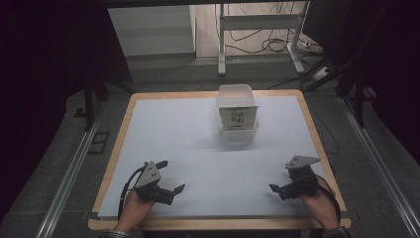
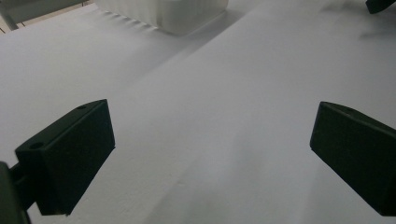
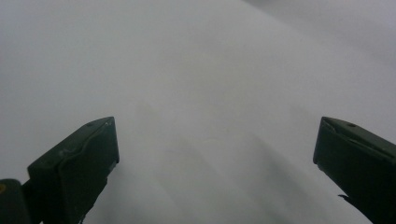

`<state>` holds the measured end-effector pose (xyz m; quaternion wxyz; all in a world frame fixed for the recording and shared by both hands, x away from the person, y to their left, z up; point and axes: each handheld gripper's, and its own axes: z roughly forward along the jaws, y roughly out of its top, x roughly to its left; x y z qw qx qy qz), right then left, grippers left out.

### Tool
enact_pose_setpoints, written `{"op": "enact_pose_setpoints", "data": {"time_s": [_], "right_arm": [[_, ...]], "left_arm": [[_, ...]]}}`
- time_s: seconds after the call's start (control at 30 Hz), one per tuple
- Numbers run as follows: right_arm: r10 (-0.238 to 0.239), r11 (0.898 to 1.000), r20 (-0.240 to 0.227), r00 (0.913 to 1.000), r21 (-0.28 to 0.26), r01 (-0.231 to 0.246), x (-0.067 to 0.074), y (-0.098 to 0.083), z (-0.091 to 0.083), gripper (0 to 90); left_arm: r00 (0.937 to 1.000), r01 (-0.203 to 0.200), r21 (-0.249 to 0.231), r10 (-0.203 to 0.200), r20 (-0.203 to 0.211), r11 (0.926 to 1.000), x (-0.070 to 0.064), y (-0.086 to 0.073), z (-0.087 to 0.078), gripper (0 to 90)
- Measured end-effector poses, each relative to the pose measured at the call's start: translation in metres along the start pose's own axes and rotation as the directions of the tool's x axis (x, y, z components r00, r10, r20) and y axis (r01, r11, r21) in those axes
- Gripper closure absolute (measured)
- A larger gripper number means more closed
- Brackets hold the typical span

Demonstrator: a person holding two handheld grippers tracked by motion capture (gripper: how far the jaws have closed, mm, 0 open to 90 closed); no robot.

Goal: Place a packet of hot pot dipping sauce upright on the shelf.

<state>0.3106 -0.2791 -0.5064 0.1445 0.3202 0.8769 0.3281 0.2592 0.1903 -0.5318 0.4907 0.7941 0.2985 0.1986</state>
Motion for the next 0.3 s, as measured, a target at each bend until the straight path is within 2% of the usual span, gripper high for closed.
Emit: {"op": "enact_pose_setpoints", "data": {"time_s": [0.13, 0.3], "right_arm": [[0.009, 0.999, 0.001, 1.0000, 0.034, -0.009, -0.0008, -0.0021, 0.0045, 0.4], [0.019, 0.999, -0.001, 0.9998, 0.040, -0.019, -0.0030, -0.0033, 0.0055, 0.5]], "left_arm": [[1.0000, 0.001, 0.001, -0.001, 0.001, 1.0000, 0.0000, -0.0001, 0.0003, 0.0], [1.0000, 0.003, 0.002, -0.003, 0.000, 1.0000, 0.0003, 0.0001, 0.0008, 0.0]]}}
